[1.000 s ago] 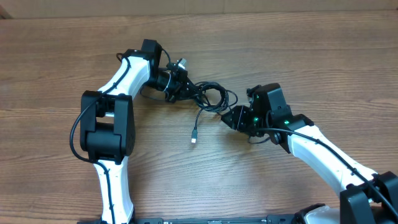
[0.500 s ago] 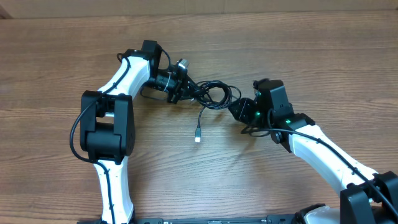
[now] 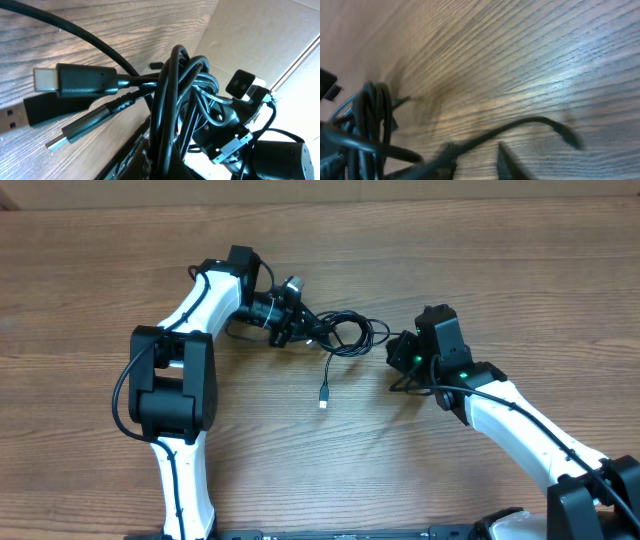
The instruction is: Untangle cables
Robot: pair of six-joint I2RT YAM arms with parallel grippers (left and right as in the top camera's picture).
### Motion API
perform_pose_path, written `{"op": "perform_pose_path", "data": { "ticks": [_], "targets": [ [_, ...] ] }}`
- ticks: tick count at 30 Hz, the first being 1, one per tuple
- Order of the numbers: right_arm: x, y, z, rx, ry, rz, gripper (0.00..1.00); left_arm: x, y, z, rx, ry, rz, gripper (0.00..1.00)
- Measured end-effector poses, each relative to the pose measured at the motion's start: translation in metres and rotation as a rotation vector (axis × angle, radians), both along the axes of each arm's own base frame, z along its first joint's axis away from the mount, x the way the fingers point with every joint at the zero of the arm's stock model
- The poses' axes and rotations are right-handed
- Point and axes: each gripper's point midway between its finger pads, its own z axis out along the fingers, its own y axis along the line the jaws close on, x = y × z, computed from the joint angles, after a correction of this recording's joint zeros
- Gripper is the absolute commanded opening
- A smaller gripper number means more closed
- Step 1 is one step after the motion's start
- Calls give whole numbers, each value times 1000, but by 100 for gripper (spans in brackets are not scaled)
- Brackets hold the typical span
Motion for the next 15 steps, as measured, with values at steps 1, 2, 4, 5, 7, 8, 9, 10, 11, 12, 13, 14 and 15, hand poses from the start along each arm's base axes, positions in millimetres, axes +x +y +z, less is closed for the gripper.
{"op": "perform_pose_path", "data": {
  "ticks": [1, 2, 4, 5, 7, 8, 9, 10, 11, 12, 13, 14, 15],
  "targets": [
    [-3, 1, -1, 5, 12, 7, 37, -1, 0, 0, 1, 4, 0, 4],
    [-6, 2, -4, 6, 32, 14, 38, -1, 0, 0, 2, 11, 1, 4],
    [-15, 1, -10, -3, 75, 26, 41, -1, 0, 0, 2, 12, 2, 4],
    [-20, -3, -14, -29, 93, 31, 41, -2, 0, 0, 3, 15, 2, 4],
    [-25, -14, -21, -95, 117, 27, 41, -2, 2, -5, 34, 12, 0, 4],
    [-28, -20, -23, -126, 127, 18, 39, -2, 6, -13, 88, 2, -2, 4],
    [-30, -30, -27, -169, 142, 1, 36, -1, 13, -26, 167, -27, -14, 4],
    [-30, -36, -28, -187, 143, -12, 36, 0, 22, -38, 246, -62, -29, 4],
    [-30, -37, -28, -192, 146, -15, 37, 0, 27, -44, 292, -82, -41, 4],
    [-30, -38, -29, -194, 149, -12, 41, 1, 30, -49, 323, -100, -49, 4],
    [-31, -36, -28, -183, 151, 11, 45, 2, 34, -53, 350, -126, -62, 4],
    [-31, -35, -26, -175, 148, 30, 53, 4, 37, -56, 369, -156, -77, 4],
    [-30, -34, -22, -166, 138, 42, 62, 4, 37, -57, 371, -182, -94, 4]
  ]
}}
